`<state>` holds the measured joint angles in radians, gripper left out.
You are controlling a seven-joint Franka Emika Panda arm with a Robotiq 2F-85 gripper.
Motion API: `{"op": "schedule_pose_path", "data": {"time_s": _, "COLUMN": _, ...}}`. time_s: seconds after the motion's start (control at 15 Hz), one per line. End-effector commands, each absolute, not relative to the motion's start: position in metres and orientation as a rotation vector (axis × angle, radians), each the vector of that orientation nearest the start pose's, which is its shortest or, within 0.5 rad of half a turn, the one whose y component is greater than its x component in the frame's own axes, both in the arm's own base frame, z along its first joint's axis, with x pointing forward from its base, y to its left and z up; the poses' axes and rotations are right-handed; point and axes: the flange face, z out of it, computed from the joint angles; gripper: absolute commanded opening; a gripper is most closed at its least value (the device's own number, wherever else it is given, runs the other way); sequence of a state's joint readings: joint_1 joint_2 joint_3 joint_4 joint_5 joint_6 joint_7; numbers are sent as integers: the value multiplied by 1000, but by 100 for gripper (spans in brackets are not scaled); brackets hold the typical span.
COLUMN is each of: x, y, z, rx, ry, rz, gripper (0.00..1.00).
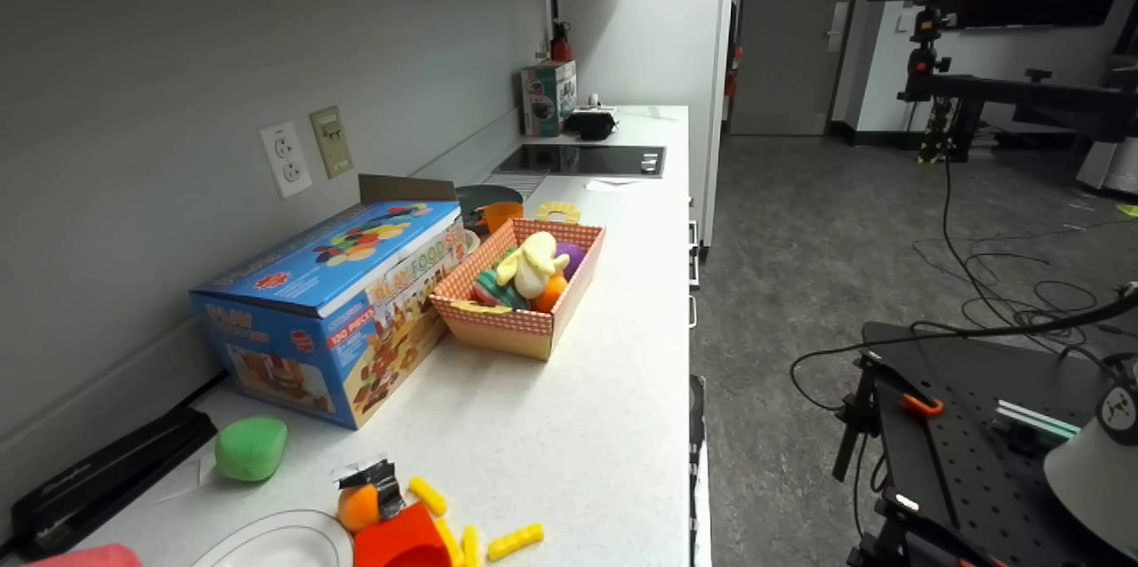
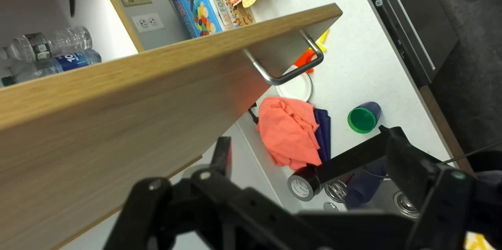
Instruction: Close the cabinet completely
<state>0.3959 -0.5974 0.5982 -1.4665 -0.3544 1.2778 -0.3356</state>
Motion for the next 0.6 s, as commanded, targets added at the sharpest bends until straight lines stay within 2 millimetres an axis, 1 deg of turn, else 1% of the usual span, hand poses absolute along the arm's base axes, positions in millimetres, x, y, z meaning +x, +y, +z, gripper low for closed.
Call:
{"op": "schedule_pose_path", "data": {"time_s": 0.0, "x": 80, "y": 313, "z": 859, "rx": 2145, "ry": 1367, "rz": 679, "gripper": 100}}
{"op": "schedule_pose_path", "data": {"time_s": 0.2, "x": 80, "y": 313, "z": 858, "rx": 2145, "ry": 1367, "rz": 679, "gripper": 100}}
{"op": "schedule_pose_path", "data": {"time_s": 0.27, "x": 84, "y": 316, "z": 857, "rx": 2100, "ry": 1314, "rz": 708, "gripper": 100}}
{"op": "schedule_pose_path", "data": {"time_s": 0.4, "x": 93, "y": 320, "z": 853, "rx": 2067, "ry": 1239, "rz": 742, "gripper": 100}}
{"op": "schedule_pose_path", "data": {"time_s": 0.53, "x": 98, "y": 323, "z": 851, "rx": 2048, "ry": 1168, "rz": 773, "gripper": 100}}
